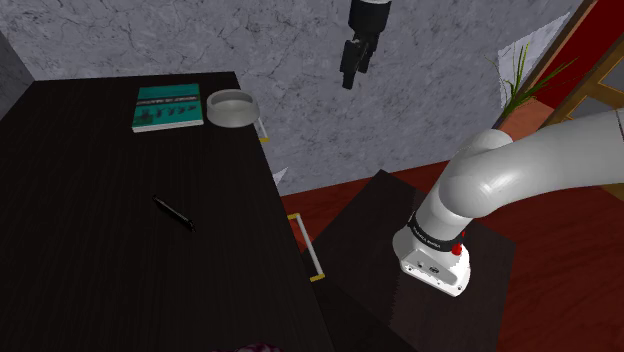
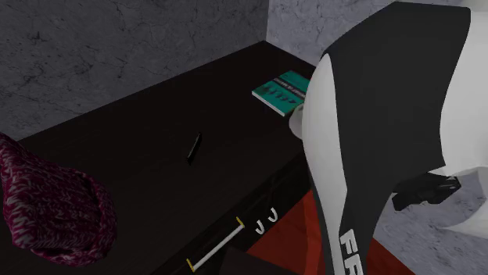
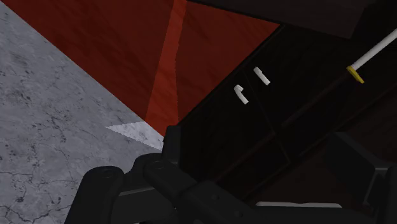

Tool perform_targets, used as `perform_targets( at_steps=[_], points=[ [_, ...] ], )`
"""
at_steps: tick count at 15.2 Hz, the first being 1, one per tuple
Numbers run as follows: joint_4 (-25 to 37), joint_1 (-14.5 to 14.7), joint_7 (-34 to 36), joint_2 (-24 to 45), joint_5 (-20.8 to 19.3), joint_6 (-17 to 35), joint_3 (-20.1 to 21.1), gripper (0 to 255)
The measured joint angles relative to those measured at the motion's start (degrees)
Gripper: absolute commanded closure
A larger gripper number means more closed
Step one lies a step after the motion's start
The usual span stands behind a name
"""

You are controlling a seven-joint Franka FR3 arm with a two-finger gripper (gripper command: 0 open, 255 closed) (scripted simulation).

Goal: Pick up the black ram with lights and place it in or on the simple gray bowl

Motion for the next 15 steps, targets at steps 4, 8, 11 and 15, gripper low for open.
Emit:
perform_targets(
  at_steps=[4, 8, 11, 15],
  points=[
    [-0.88, 1.0, 2.75, 0.9, 1.83, 1.8, 2.31, 0],
    [-2.5, 2.84, 7.78, 2.98, 5.07, 5.73, 6.65, 0],
    [-3.32, 4.19, 11.45, 4.39, 7.34, 8.3, 9.83, 0],
    [-2.95, 5.68, 16.59, 8.35, 9.89, 12.52, 14.46, 0]
  ],
)
